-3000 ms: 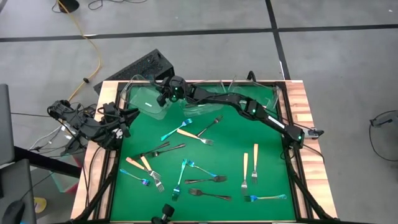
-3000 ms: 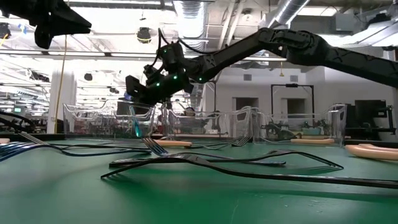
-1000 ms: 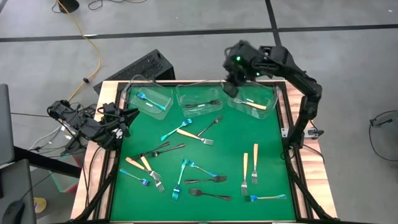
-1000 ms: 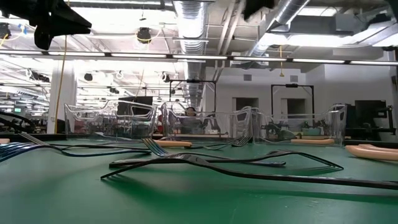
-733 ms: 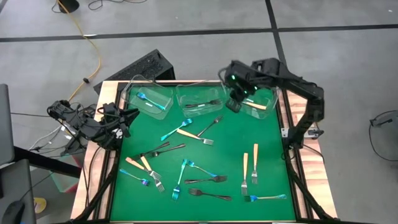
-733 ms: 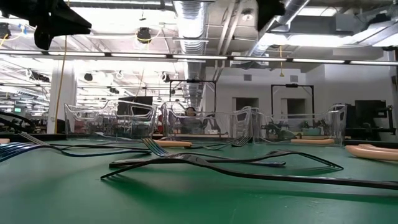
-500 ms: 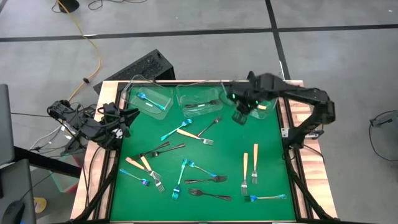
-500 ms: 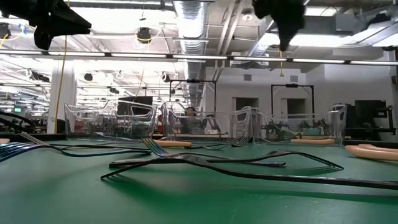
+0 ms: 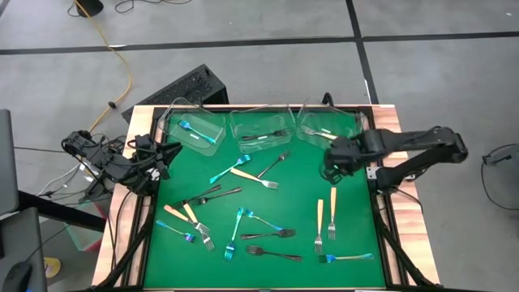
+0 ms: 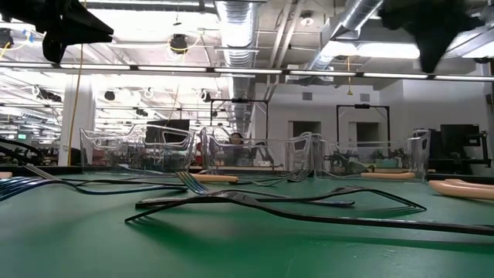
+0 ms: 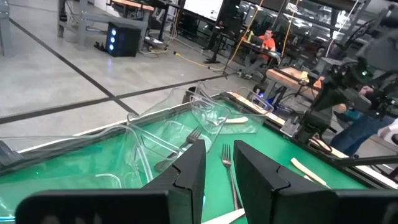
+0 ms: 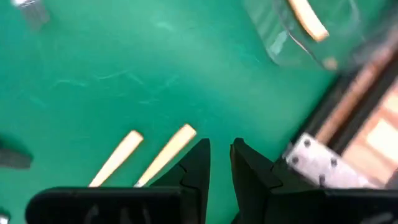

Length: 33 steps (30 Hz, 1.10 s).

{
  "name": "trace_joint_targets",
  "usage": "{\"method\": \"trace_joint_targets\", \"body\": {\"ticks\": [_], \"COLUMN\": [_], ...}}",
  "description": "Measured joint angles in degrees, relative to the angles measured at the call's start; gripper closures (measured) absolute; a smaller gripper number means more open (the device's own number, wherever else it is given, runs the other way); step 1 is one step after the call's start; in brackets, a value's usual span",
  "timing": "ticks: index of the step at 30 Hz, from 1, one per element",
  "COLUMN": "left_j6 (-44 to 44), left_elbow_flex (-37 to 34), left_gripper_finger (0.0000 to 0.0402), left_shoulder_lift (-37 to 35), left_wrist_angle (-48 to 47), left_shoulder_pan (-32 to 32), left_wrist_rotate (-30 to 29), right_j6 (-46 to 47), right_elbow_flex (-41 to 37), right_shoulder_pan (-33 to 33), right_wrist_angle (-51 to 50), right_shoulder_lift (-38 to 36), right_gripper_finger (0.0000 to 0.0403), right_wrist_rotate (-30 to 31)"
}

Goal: Sort silverware by color (type)
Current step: Put the yellow fork into the right transparent bin

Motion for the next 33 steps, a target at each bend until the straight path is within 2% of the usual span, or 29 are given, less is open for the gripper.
{"method": "trace_joint_targets", "body": {"ticks": [6,13,21,27,33], "left_j6": [-1.2,-1.3,-1.3,-1.3,-1.3], "left_elbow_flex": [0.0,0.0,0.0,0.0,0.0], "left_gripper_finger": [0.0333,0.0333,0.0333,0.0333,0.0333], "left_shoulder_lift": [0.0,0.0,0.0,0.0,0.0], "left_wrist_angle": [0.0,0.0,0.0,0.0,-0.2], "left_shoulder_pan": [0.0,0.0,0.0,0.0,0.0], "left_wrist_rotate": [-0.6,-1.7,-1.8,-1.7,-1.6], "right_j6": [14.8,24.2,31.0,39.4,43.8], "right_elbow_flex": [-7.3,-14.6,-20.4,-24.2,-30.0], "right_shoulder_pan": [6.2,11.2,15.4,18.7,20.5], "right_wrist_angle": [-0.4,1.6,12.8,18.3,30.3], "right_shoulder_lift": [-5.5,-6.6,-6.5,-6.5,-6.5], "right_gripper_finger": [0.0304,0.025,0.0191,0.0184,0.0184], "right_wrist_rotate": [-0.9,-5.3,-8.6,-9.5,-9.1]}}
